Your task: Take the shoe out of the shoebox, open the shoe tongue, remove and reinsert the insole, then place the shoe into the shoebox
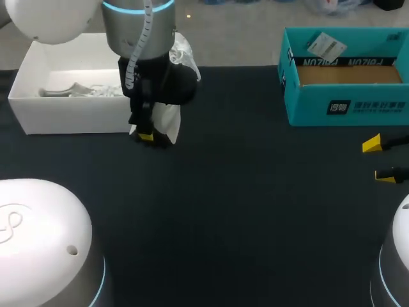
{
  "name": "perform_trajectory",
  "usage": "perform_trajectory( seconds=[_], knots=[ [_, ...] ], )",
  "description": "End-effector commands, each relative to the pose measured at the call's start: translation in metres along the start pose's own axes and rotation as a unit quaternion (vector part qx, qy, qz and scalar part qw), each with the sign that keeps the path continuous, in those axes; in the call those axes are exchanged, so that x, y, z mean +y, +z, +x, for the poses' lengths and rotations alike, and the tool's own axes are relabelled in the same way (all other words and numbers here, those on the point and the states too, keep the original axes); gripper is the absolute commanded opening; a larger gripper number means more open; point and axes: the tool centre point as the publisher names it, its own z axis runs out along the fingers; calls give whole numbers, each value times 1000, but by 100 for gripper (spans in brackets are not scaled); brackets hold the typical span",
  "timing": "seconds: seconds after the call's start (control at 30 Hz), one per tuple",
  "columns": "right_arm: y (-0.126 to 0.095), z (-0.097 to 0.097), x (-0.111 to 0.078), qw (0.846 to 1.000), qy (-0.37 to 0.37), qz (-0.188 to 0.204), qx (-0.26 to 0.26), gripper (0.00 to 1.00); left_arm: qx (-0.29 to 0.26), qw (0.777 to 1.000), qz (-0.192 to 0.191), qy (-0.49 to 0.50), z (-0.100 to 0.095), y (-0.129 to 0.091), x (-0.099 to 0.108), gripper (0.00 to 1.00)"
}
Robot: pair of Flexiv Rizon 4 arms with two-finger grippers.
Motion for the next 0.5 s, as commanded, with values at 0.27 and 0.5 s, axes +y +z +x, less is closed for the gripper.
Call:
perform_trajectory(
  seconds=[0.27,0.5],
  knots=[
    [0,0,-2,1000,0,-1,-1,100,-7,998,51,-23,-36,13,147,0],
    [0,0,-2,1000,0,-1,-1,100,-15,997,59,-48,-62,14,201,0]
  ],
)
